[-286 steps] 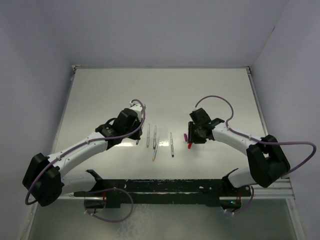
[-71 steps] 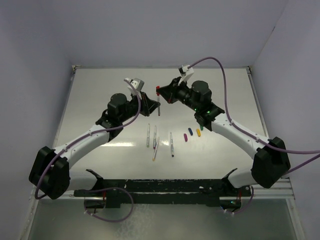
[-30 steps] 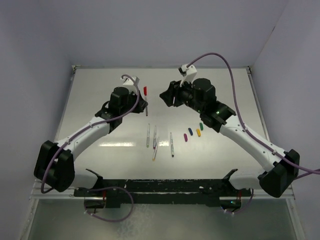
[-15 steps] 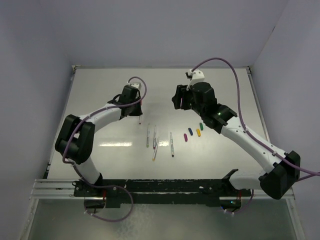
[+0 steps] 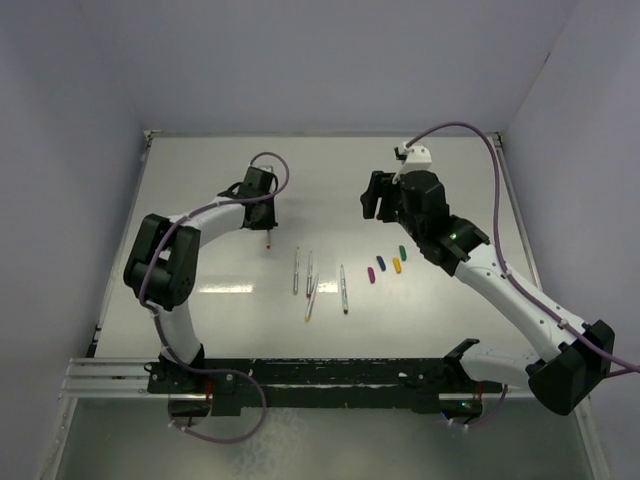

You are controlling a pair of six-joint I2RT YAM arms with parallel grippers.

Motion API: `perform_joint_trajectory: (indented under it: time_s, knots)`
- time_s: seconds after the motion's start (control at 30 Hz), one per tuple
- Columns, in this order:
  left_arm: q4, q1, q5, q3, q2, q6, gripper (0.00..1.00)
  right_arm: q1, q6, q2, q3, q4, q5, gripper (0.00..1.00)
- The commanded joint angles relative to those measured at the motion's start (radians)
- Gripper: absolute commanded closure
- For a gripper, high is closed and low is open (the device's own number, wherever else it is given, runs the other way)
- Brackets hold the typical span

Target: Insert the pens into the pen caps

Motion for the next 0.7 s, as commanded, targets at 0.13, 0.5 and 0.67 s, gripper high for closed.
perform_joint_trajectory:
  time_s: [0.13,0.5,0.67]
  knots:
    - [-0.014,0.008,-0.025,0.058,0.055,0.030,0.90,-0.006,0.015,-0.011,-0.006,0.013,0.018,0.34]
    - [-0.011,0.007,-0.024,0.064,0.065,0.031,0.63,-0.007,0.021,0.009,-0.005,0.015,0.003,0.33]
    - [-0.012,0.007,-0.014,0.076,0.037,0.036,0.52,-0.007,0.019,0.008,-0.005,0.016,0.003,0.33]
